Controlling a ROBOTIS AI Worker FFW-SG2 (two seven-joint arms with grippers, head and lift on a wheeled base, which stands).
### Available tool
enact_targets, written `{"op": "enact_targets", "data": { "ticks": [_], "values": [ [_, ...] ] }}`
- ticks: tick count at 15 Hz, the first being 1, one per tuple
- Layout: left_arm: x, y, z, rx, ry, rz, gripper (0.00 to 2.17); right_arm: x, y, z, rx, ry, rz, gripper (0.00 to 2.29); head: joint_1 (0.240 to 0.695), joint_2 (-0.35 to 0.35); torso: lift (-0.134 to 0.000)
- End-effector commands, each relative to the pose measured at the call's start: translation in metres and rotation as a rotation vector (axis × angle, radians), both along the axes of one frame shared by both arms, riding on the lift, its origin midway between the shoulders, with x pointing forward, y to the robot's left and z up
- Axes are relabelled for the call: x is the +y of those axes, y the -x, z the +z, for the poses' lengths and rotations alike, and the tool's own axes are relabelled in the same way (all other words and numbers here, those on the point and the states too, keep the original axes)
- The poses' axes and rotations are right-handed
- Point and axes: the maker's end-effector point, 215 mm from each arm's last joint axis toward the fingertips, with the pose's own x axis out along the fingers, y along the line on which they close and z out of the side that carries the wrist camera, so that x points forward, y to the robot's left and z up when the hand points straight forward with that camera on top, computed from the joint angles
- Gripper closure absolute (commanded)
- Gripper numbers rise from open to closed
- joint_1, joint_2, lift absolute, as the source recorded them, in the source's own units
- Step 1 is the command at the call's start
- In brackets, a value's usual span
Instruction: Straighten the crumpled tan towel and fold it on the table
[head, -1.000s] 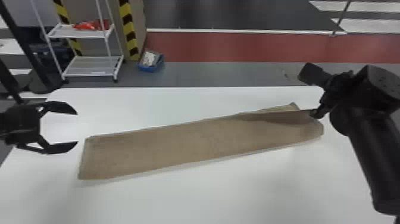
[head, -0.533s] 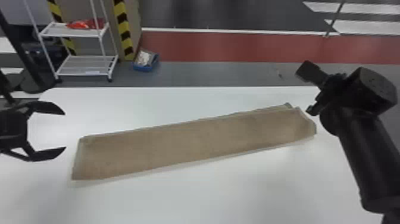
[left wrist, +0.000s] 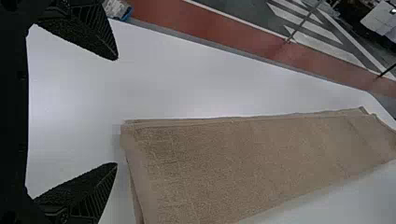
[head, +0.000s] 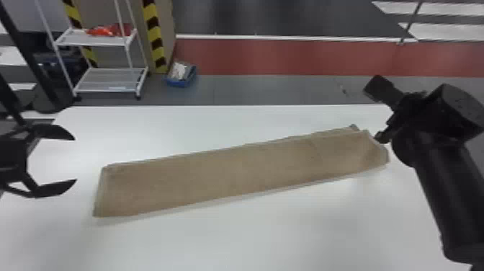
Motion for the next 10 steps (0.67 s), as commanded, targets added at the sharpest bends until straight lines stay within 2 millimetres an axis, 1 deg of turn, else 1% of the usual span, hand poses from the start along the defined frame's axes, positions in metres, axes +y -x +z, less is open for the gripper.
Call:
{"op": "enact_targets", "data": {
  "ticks": [1,6,8,10],
  "values": [
    [0.0002,0.0009,0.0010,-0.001,0.000,-0.001,0.08,-0.0006,0.0016,-0.0003,-0.001,-0.004,-0.004,0.04,0.695,-0.029,-0.123],
    [-0.0011,0.0047,-0.0004,0.003,-0.001,-0.005,0.08,0.0003,0.0050,-0.0025,-0.002,-0.009,-0.008,0.04,0.695,-0.029,-0.123],
    [0.0046,0.0073,0.0007,0.004,0.000,0.004,0.08,-0.0017,0.0063,-0.0017,-0.004,-0.015,-0.019,0.04,0.695,-0.030,-0.123],
    [0.0058,0.0104,0.0005,0.011,-0.001,0.001,0.08,-0.0001,0.0057,0.0007,-0.014,-0.027,-0.019,0.04,0.695,-0.029,-0.123]
  ]
}}
